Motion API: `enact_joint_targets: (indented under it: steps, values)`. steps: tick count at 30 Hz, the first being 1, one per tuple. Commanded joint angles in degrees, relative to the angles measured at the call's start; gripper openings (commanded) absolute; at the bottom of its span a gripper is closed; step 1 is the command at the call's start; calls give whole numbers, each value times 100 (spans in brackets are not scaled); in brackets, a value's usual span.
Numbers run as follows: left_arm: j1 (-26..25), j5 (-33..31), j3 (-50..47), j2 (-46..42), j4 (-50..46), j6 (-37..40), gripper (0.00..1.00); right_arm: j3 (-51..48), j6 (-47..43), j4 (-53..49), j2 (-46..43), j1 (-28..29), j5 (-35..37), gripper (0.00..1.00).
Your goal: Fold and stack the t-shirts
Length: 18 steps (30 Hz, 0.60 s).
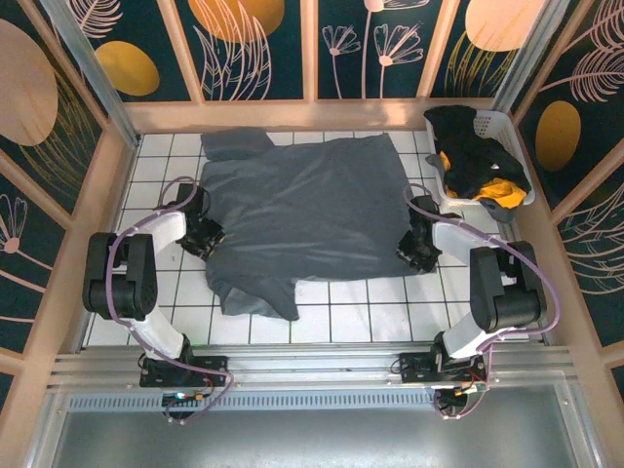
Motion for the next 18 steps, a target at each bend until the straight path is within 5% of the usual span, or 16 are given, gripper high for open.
enact_joint_targets:
  steps: [1,11,18]
  values:
    - [142,-537,502,331,-373,530,36,110,228,-541,64,164,-139,25]
    - [261,-1190,1434,440,-766,1308,48,631,-26,-502,-451,567,62,35]
    - [-148,-681,160,-1167,-1397,826,50,683,-752,-74,-913,714,-130,36]
